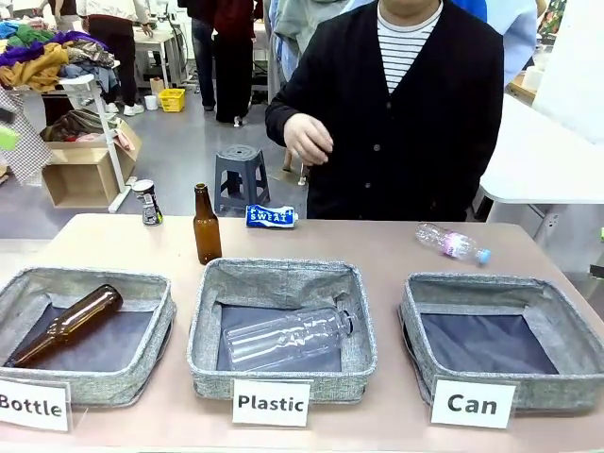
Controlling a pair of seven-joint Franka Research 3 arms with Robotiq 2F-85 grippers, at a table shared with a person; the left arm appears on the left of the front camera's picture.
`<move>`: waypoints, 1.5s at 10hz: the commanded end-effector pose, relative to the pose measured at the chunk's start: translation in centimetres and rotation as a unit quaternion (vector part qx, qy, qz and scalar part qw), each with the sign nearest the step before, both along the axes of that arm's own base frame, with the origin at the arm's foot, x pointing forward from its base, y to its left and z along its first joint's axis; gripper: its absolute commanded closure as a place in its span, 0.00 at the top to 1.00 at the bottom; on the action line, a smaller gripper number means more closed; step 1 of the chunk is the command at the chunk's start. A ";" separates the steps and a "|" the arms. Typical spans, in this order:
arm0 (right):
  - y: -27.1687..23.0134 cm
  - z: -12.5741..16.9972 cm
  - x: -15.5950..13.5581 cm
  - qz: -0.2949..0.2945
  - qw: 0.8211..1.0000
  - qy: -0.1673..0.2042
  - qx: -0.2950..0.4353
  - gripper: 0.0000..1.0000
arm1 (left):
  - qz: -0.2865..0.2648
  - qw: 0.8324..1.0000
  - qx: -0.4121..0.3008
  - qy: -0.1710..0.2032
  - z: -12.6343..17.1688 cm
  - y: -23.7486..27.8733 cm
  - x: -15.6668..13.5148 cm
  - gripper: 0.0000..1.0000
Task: Sort the can waste into the basket.
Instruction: Pick up the can waste from the table and place it in the right Fabric basket.
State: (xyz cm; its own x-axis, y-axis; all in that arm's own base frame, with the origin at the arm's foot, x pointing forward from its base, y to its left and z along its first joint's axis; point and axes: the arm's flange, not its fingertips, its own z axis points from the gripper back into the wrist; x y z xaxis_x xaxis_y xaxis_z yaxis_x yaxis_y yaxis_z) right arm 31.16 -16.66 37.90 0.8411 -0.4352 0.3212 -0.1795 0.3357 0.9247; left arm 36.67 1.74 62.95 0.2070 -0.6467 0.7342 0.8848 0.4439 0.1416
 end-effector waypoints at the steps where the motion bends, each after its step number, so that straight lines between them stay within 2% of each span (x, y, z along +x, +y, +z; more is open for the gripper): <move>1: 0.0 0.1 0.2 -0.002 1.000 -0.016 0.000 1.00 | -0.015 0.994 0.101 -0.026 2.0 -6.3 3.4 1.00; 2: 0.0 0.1 0.2 -0.002 1.000 -0.016 0.000 1.00 | -0.037 0.988 0.147 -0.039 3.0 -10.9 5.0 1.00; 3: 0.0 0.1 0.2 -0.002 1.000 -0.016 0.000 1.00 | -0.082 0.978 0.187 -0.050 3.6 -15.5 6.9 1.00; 4: 0.0 0.1 0.2 -0.002 1.000 -0.016 0.000 1.00 | -0.095 0.969 0.221 -0.062 3.7 -19.8 9.0 1.00; 7: 0.0 0.1 0.2 -0.002 1.000 -0.016 0.000 1.00 | -0.115 0.935 0.322 -0.092 2.3 -32.9 14.6 1.00; 8: 0.0 0.1 0.2 -0.002 1.000 -0.016 0.000 1.00 | -0.135 0.927 0.340 -0.080 1.1 -36.2 16.5 1.00; 11: 0.0 0.1 0.2 -0.002 1.000 -0.016 0.000 1.00 | -0.108 0.930 0.351 -0.020 -4.0 -40.2 22.3 1.00; 13: 0.0 0.1 0.2 -0.002 1.000 -0.016 0.000 1.00 | -0.131 0.931 0.342 0.015 -7.3 -41.0 24.7 1.00; 15: 0.0 0.1 0.2 -0.002 1.000 -0.016 0.000 1.00 | -0.110 0.936 0.334 0.021 -7.3 -39.8 25.1 1.00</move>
